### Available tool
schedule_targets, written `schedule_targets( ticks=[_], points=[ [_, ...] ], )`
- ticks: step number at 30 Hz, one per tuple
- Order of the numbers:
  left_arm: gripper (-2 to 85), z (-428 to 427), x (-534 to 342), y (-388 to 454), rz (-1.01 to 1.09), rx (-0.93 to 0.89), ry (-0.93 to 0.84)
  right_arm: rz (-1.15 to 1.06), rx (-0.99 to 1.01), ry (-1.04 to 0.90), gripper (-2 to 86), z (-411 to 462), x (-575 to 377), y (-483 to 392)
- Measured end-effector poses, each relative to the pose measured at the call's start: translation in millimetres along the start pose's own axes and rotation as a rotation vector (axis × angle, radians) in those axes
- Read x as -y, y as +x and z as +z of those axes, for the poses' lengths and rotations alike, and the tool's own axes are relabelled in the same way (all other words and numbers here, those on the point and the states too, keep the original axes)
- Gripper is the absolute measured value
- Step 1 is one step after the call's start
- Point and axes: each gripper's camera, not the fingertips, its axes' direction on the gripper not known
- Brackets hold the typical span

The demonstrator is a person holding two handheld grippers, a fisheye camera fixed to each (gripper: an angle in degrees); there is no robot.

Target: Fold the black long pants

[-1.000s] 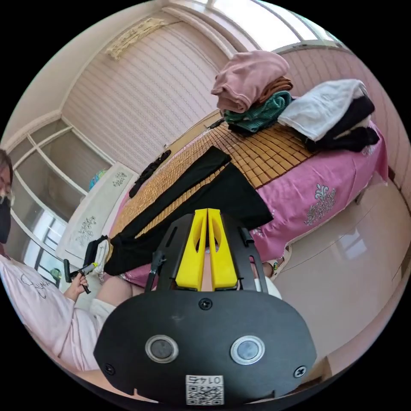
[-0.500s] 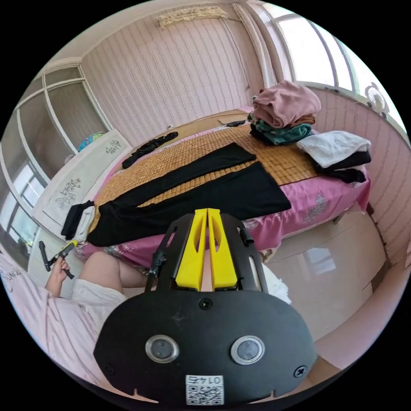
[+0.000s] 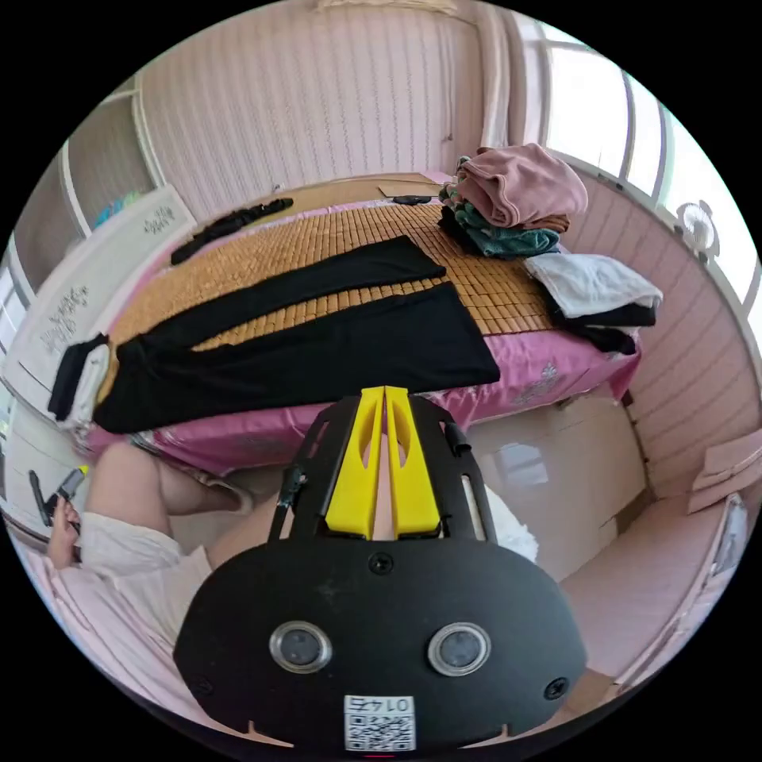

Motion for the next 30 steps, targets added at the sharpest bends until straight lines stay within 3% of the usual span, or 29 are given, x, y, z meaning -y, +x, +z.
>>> schedule_targets(
  ticks=[2, 6, 9, 14, 17, 20, 23, 30],
  points=[
    [3.7, -2.5, 2.4, -18.4, -0.058, 0.04, -0.01, -0.02, -0.106, -0.063, -0.5, 20.7, 8.2, -4.2],
    [6.2, -0.5, 17.0, -46.7, -0.118, 0.07, -0.07, 0.004, -0.07, -0.118, 0.7, 46.9, 20.6, 10.5],
    [7.5, -5.8, 28.2, -69.3, -0.174, 0.057, -0.039, 0.128, -0.043, -0.147, 7.3, 64.1, 33.6, 37.0],
    [8.1, -0.8, 55.4, -99.7, -0.242, -0.051, -0.009, 0.585, 0.253, -0.094, 13.1, 82.4, 43.4, 117.4],
    [9.1, 5.6, 58.2, -108.4, -0.265, -0.031, -0.04, 0.833, 0.536, 0.078, 12.5, 91.5, 32.3, 162.0],
    [9.6, 5.6, 63.6, -124.1, -0.336, -0.103, -0.01, 0.971, 0.632, 0.121, 11.2, 106.4, 29.6, 188.1],
    [9.6, 8.5, 72.5, -138.5, -0.378, -0.271, -0.004, 0.989, 0.56, 0.072, 7.5, 106.6, 37.8, 198.6],
    [11.1, 9.7, 79.6, -154.1, -0.476, -0.3, 0.058, 0.803, 0.585, 0.047, 0.5, 82.5, 75.2, 207.9]
  ],
)
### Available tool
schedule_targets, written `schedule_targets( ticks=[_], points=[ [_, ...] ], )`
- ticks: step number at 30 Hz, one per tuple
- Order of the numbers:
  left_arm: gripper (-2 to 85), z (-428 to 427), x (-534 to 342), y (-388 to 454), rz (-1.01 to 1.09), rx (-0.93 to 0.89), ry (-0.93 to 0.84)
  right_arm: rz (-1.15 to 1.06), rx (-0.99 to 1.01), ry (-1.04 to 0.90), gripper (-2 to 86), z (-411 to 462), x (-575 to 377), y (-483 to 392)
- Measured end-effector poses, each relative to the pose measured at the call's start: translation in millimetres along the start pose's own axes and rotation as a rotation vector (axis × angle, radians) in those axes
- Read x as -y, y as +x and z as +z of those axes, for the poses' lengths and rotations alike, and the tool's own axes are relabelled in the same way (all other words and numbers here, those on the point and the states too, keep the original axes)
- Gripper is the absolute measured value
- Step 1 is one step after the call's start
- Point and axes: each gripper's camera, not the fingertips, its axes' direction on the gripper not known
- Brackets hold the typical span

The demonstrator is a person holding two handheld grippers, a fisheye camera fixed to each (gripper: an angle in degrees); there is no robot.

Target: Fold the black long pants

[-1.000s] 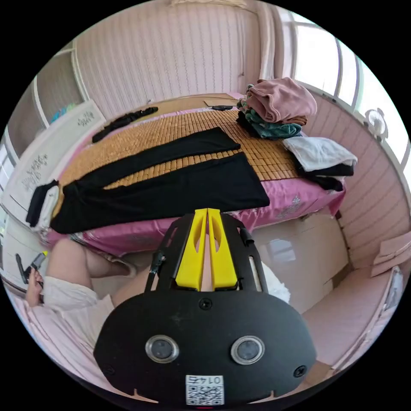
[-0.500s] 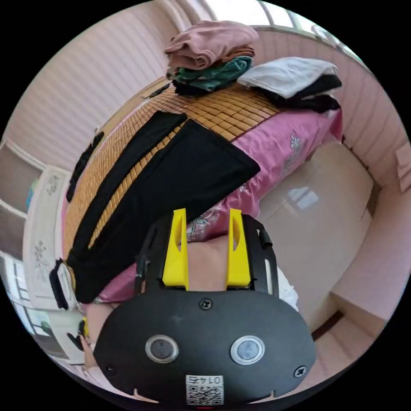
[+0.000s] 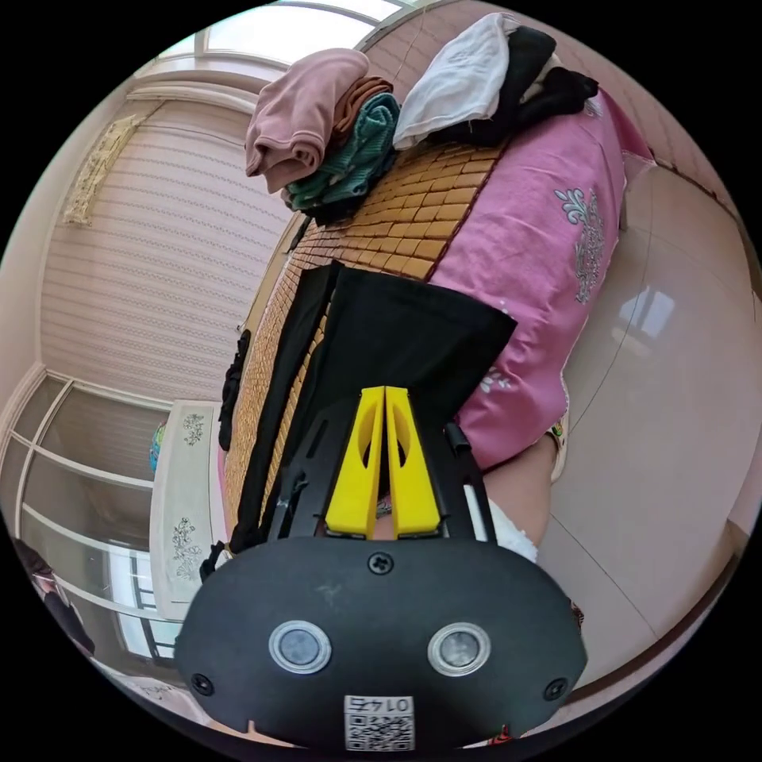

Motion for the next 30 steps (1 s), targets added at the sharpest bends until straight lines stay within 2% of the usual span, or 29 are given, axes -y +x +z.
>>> schedule_targets(
  ticks=[4, 9, 13, 16, 19, 21, 25, 30],
  points=[
    [12.8, 19.7, 23.6, 18.6, 0.036, 0.031, -0.022, -0.023, 0.042, 0.019, 0.4, -24.4, 15.9, -9.0],
    [10.9, 50.5, 41.5, 33.5, 0.063, 0.077, -0.084, 0.024, -0.104, 0.043, 5.1, -45.0, 21.3, -3.7],
    [5.8, 62.7, 44.8, 43.6, 0.084, 0.182, -0.098, 0.123, -0.002, 0.018, 9.2, -49.7, 23.7, 14.3],
    [4.6, 65.5, 44.4, 46.2, 0.057, 0.174, -0.098, 0.104, 0.01, 0.003, 8.4, -52.5, 28.3, 8.7],
    [2.1, 66.1, 40.5, 44.6, 0.026, 0.135, -0.095, 0.084, -0.073, -0.027, 3.8, -62.2, 32.8, -1.1],
    [0.2, 66.7, 38.4, 47.5, 0.044, 0.115, -0.115, 0.055, -0.034, -0.023, 1.8, -72.6, 33.7, -5.7],
    [-0.9, 64.4, 34.3, 71.6, 0.171, 0.131, -0.132, 0.009, 0.036, -0.028, 0.4, -97.1, 37.0, -19.2],
    [-1.0, 43.9, 35.5, 111.4, 0.299, 0.018, -0.031, -0.142, 0.091, -0.015, 0.0, -117.8, 54.5, -68.6]
  ],
)
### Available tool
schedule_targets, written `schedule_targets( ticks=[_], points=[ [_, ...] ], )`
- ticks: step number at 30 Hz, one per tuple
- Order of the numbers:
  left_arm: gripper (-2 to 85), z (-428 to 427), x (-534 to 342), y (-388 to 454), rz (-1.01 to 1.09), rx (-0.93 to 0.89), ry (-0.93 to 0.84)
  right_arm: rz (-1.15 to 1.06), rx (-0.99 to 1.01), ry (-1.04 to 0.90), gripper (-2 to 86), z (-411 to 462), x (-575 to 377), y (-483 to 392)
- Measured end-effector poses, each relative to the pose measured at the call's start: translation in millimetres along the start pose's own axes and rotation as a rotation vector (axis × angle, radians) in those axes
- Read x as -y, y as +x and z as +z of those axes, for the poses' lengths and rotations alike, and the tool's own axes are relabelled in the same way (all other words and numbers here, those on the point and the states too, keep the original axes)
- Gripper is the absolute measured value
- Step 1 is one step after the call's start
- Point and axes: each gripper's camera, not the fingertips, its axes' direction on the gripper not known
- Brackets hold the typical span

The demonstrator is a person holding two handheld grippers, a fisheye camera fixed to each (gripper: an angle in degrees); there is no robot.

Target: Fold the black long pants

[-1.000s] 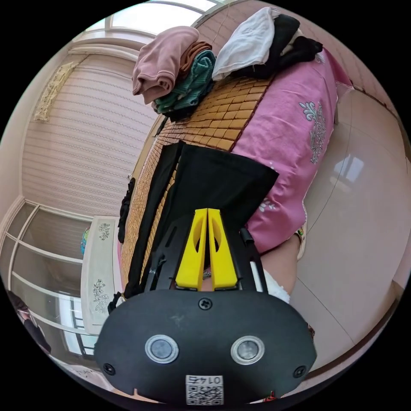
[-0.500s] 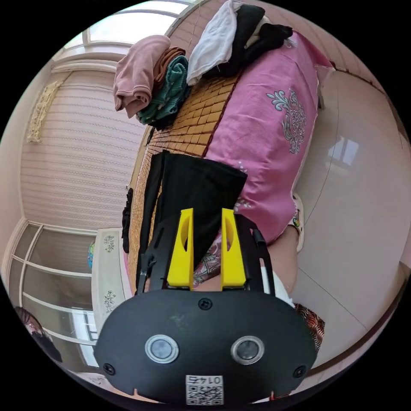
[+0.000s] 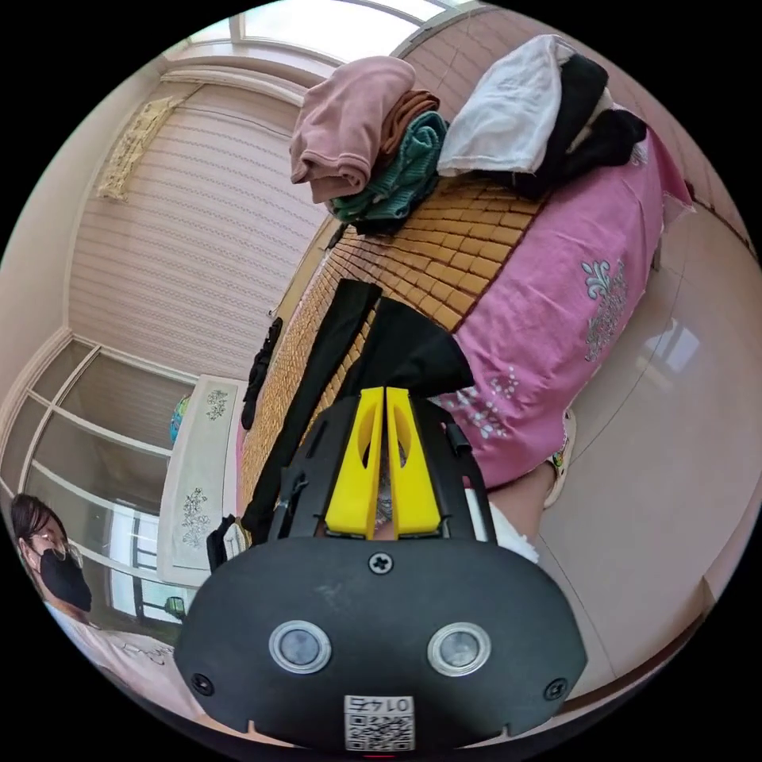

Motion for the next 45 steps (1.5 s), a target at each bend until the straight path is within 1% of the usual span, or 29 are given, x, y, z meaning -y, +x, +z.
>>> schedule_targets(
  ticks=[3, 5, 7, 9, 11, 13, 15, 17, 18, 20, 21, 22, 23, 24, 26, 27, 28, 29, 32, 34, 36, 37, 39, 40, 41, 42, 45],
  points=[
    [-0.9, -6.8, 29.8, 40.2, 0.13, -0.01, 0.056, -0.119, 0.026, -0.047, 0.0, 14.0, 41.8, -46.5],
    [-0.7, 6.3, 64.7, 80.9, 0.233, 0.057, 0.058, -0.217, -0.014, -0.115, 0.1, 43.7, 80.4, -92.3],
    [-0.3, 24.8, 92.0, 105.9, 0.232, 0.113, 0.087, -0.248, -0.02, -0.142, 0.2, 71.3, 107.9, -123.6],
    [1.0, 47.9, 114.5, 125.5, 0.229, 0.146, 0.143, -0.252, -0.033, -0.13, 0.4, 98.1, 130.1, -148.6],
    [3.4, 76.2, 131.5, 138.4, 0.147, 0.183, 0.208, -0.19, -0.085, -0.094, 0.8, 124.2, 145.5, -168.0],
    [4.0, 93.0, 133.6, 145.0, 0.117, 0.168, 0.216, -0.211, -0.063, -0.071, 1.0, 137.6, 141.1, -178.3],
    [4.1, 111.2, 127.7, 152.4, 0.133, 0.148, 0.179, -0.232, -0.047, -0.119, 1.0, 154.9, 129.5, -180.3],
    [3.1, 143.7, 111.2, 163.8, 0.205, 0.171, 0.064, -0.295, -0.078, -0.239, 0.8, 183.9, 107.1, -178.4],
    [2.6, 153.9, 105.9, 166.5, 0.227, 0.185, 0.025, -0.307, -0.107, -0.269, 0.7, 191.5, 101.7, -178.0],
    [0.7, 200.3, 85.0, 175.9, 0.305, 0.301, -0.152, -0.349, -0.236, -0.373, 0.2, 222.7, 79.9, -177.4],
    [0.3, 212.4, 80.1, 178.1, 0.323, 0.357, -0.196, -0.358, -0.263, -0.398, 0.0, 229.9, 74.8, -177.2],
    [-0.3, 236.7, 70.7, 180.9, 0.357, 0.499, -0.29, -0.377, -0.321, -0.463, -0.1, 244.6, 64.0, -176.2],
    [-0.6, 256.0, 60.0, 186.2, 0.429, 0.607, -0.353, -0.424, -0.32, -0.423, -0.3, 243.3, 55.1, -180.5],
    [-0.7, 256.3, 54.4, 194.2, 0.489, 0.622, -0.314, -0.439, -0.328, -0.418, -0.3, 242.9, 51.5, -182.3],
    [-0.9, 271.3, 43.4, 213.6, 0.574, 0.721, -0.371, -0.504, -0.377, -0.462, -0.4, 246.1, 40.0, -193.1],
    [-0.9, 274.2, 41.7, 217.7, 0.589, 0.737, -0.392, -0.539, -0.402, -0.469, -0.4, 246.9, 35.7, -197.6],
    [-1.0, 278.0, 37.8, 224.1, 0.619, 0.755, -0.429, -0.625, -0.465, -0.49, -0.4, 249.3, 24.6, -207.4],
    [-1.0, 279.0, 33.1, 228.3, 0.639, 0.761, -0.45, -0.708, -0.523, -0.516, -0.4, 251.6, 11.5, -216.1],
    [-1.0, 274.1, 16.8, 232.9, 0.677, 0.757, -0.507, -0.816, -0.612, -0.56, -0.4, 244.9, -19.4, -226.3],
    [-1.0, 264.9, 6.0, 231.7, 0.669, 0.738, -0.528, -0.821, -0.607, -0.593, -0.4, 232.1, -34.9, -223.7],
    [-1.0, 255.5, -4.5, 226.0, 0.632, 0.703, -0.575, -0.778, -0.578, -0.653, -0.4, 215.7, -47.6, -215.7],
    [-1.0, 251.7, -13.3, 219.4, 0.61, 0.685, -0.625, -0.74, -0.544, -0.679, -0.4, 202.9, -54.5, -210.3],
    [-1.0, 235.2, -26.4, 220.0, 0.631, 0.652, -0.558, -0.678, -0.509, -0.706, -0.3, 184.8, -63.9, -202.8],
    [-1.0, 223.9, -34.6, 223.8, 0.661, 0.68, -0.493, -0.676, -0.513, -0.698, -0.2, 172.5, -70.4, -201.3],
    [-1.0, 215.1, -40.6, 227.8, 0.682, 0.739, -0.457, -0.698, -0.519, -0.656, -0.2, 158.6, -75.7, -203.6],
    [-0.9, 210.8, -43.0, 230.4, 0.693, 0.755, -0.441, -0.706, -0.521, -0.63, -0.1, 151.7, -77.0, -205.5],
    [-0.8, 189.2, -47.3, 254.4, 0.756, 0.714, -0.361, -0.718, -0.508, -0.506, 0.4, 127.8, -70.0, -218.2]
  ],
)
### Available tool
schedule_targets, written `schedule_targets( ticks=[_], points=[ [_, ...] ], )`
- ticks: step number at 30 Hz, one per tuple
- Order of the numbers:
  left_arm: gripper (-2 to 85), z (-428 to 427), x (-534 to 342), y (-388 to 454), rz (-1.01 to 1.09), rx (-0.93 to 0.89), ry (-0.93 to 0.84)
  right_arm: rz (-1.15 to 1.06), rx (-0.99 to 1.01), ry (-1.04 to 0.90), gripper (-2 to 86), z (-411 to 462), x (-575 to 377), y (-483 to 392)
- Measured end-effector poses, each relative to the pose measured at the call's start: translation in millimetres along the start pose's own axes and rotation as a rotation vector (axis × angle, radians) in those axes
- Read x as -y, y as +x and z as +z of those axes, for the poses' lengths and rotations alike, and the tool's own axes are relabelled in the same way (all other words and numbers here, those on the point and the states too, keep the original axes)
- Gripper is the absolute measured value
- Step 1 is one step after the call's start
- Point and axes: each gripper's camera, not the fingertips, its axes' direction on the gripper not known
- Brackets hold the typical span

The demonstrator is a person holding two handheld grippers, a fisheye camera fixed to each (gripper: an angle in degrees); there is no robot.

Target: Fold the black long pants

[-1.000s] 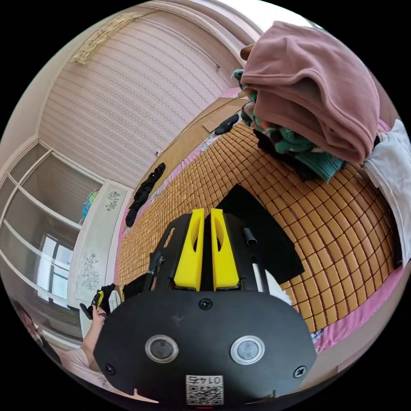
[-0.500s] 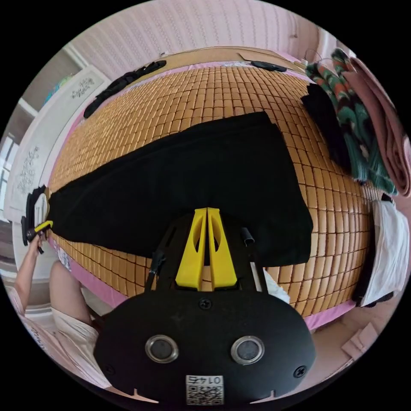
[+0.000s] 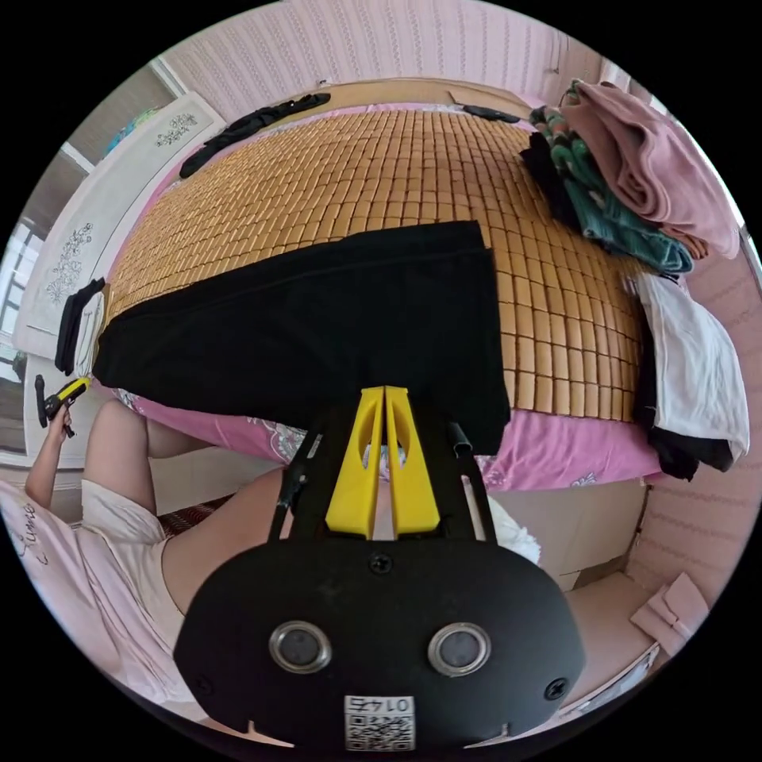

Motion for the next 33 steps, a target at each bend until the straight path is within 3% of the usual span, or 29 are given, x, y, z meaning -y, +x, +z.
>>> schedule_targets(
  ticks=[5, 10, 17, 19, 25, 30, 33],
  points=[
    [2.5, -40.4, 58.9, 50.2, 0.204, -0.112, 0.168, 0.067, -0.105, 0.132, 5.2, -10.3, 47.5, 3.4],
    [7.9, -15.8, 131.4, 114.4, 0.373, -0.24, 0.164, 0.191, -0.274, 0.022, 9.7, 25.0, 95.4, 21.5],
    [6.6, 53.9, 201.0, 173.1, 0.45, -0.258, -0.093, 0.234, -0.163, 0.027, 2.5, 24.3, 102.5, 39.5],
    [0.6, 45.5, 201.7, 177.7, 0.486, -0.21, -0.04, 0.191, -0.181, 0.065, 0.9, 10.0, 95.2, 36.1],
    [-0.7, 12.3, 203.0, 159.7, 0.412, -0.191, 0.089, 0.138, -0.012, 0.205, -0.3, -51.4, 75.6, 52.5],
    [0.6, 7.5, 209.1, 163.0, 0.479, -0.181, 0.126, 0.117, 0.027, 0.189, -0.4, -61.7, 84.8, 60.6],
    [7.3, 33.2, 218.6, 182.7, 0.57, -0.196, 0.005, 0.119, 0.019, 0.168, -0.4, -56.3, 90.2, 60.4]
  ],
)
